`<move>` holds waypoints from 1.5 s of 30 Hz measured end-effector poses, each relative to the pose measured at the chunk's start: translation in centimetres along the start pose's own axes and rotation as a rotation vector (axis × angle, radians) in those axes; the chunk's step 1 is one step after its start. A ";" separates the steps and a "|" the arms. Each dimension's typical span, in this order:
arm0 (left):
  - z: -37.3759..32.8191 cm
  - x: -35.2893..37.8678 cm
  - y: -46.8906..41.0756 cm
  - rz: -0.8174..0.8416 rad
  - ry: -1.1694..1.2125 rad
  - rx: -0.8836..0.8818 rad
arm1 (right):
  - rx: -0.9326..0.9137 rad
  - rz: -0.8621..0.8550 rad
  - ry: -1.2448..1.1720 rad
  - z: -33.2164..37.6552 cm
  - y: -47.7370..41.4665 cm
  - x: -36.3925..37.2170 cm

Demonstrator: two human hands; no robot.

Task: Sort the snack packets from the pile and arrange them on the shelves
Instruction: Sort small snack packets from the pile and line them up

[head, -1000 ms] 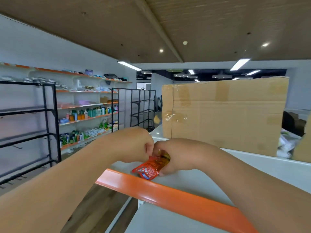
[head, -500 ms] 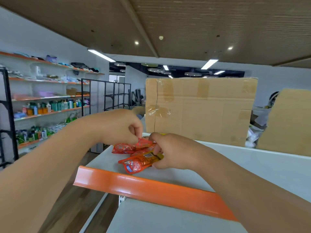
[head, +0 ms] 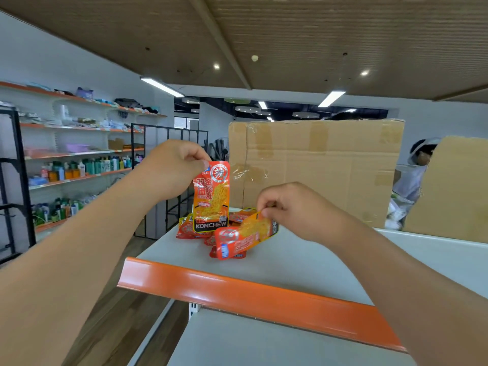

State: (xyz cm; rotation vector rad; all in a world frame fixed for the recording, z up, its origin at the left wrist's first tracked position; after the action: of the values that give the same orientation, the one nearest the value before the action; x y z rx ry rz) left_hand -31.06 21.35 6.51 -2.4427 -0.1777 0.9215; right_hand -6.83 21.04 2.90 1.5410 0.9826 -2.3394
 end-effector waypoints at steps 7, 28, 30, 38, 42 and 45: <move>-2.0 4.4 -0.5 0.076 0.074 -0.101 | 0.362 -0.132 -0.129 -7.6 3.1 -5.1; -10.5 22.7 -0.9 0.713 -0.663 -0.018 | 0.505 0.619 0.297 -11.0 5.1 -4.8; -9.3 22.9 -1.0 0.639 -0.553 -0.028 | 0.471 0.546 0.293 -12.0 5.1 -4.1; -7.1 22.3 -1.6 0.617 -0.486 -0.100 | 0.410 0.434 0.220 -12.6 5.3 -2.9; -7.4 22.3 -1.6 0.591 -0.503 -0.090 | 0.442 0.433 0.235 -12.7 5.4 -2.7; -7.4 22.4 -1.7 0.573 -0.496 -0.077 | 0.474 0.425 0.263 -13.1 5.5 -3.0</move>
State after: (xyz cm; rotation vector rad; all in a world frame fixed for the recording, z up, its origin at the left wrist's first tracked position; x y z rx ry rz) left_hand -9.21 26.29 -0.90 -2.3187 0.3433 1.7901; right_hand 7.08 24.16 -0.06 2.0214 0.0943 -2.1835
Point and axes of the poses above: each hand's wrist, its own y-axis away from the middle knuckle, its own x-axis out of the palm, z = x × y, the point moved 2 cm from there along -y, towards the middle knuckle, and after that the axes turned 1 degree about -y, right-handed, at the moved point
